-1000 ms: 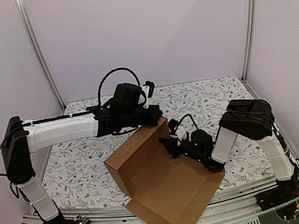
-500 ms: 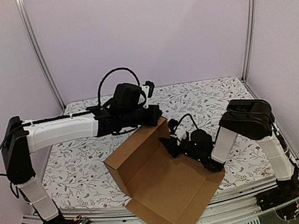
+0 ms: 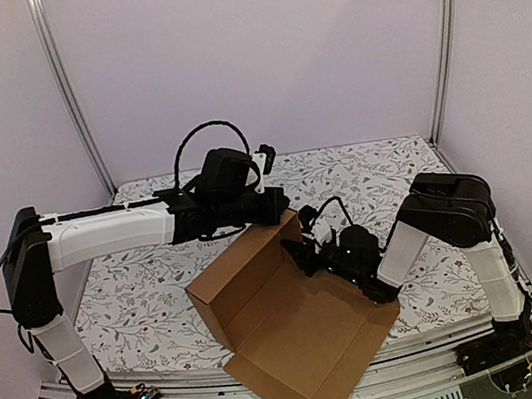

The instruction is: Fold the paper box

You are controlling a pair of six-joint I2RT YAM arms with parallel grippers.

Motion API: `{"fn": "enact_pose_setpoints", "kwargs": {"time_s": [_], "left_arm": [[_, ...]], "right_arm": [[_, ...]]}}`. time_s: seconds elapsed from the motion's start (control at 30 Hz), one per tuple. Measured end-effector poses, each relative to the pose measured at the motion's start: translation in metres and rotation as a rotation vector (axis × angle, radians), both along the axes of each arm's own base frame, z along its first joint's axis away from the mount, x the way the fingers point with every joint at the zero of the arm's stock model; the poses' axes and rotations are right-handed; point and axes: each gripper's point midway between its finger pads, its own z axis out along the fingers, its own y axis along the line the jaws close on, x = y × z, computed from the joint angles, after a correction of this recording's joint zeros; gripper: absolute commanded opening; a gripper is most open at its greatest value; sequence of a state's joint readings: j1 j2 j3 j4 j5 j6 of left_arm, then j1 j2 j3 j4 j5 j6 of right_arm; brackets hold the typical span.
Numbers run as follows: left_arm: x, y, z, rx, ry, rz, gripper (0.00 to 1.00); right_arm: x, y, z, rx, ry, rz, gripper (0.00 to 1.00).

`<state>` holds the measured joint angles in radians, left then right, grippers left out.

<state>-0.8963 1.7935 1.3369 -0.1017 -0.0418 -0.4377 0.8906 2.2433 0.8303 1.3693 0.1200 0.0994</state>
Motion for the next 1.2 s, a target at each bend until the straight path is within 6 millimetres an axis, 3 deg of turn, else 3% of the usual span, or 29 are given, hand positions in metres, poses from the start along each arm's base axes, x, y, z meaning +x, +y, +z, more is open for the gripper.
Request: {"fn": "enact_pose_setpoints", "kwargs": {"time_s": [0.1,0.2,0.5,0.53,0.63,0.83,0.97,1.2], "left_arm": [[0.000,0.000,0.000,-0.001,0.001,-0.002,0.00],[-0.001,0.000,0.000,-0.001,0.001,-0.003,0.00],[-0.001,0.000,0.000,-0.002,0.002,-0.005,0.00],[-0.001,0.000,0.000,-0.002,0.002,-0.005,0.00],[-0.001,0.000,0.000,-0.002,0.002,-0.005,0.00],[-0.002,-0.001,0.000,-0.004,0.005,-0.009,0.00],[-0.004,-0.002,0.000,-0.011,0.010,-0.022,0.00],[-0.004,-0.001,0.000,-0.010,0.007,-0.018,0.00]], "right_arm": [[0.000,0.000,0.001,0.001,-0.001,0.000,0.37],[0.000,0.000,0.001,0.002,-0.002,0.002,0.00],[-0.006,0.005,0.001,0.002,-0.001,0.020,0.00],[-0.006,0.005,0.001,0.002,-0.001,0.019,0.01],[-0.006,0.005,0.001,0.001,-0.002,0.019,0.21],[-0.006,0.003,0.003,-0.011,-0.015,0.012,0.42],[-0.011,-0.002,0.008,-0.024,-0.018,0.015,0.51],[-0.029,-0.019,0.031,-0.015,-0.029,0.029,0.60]]}}
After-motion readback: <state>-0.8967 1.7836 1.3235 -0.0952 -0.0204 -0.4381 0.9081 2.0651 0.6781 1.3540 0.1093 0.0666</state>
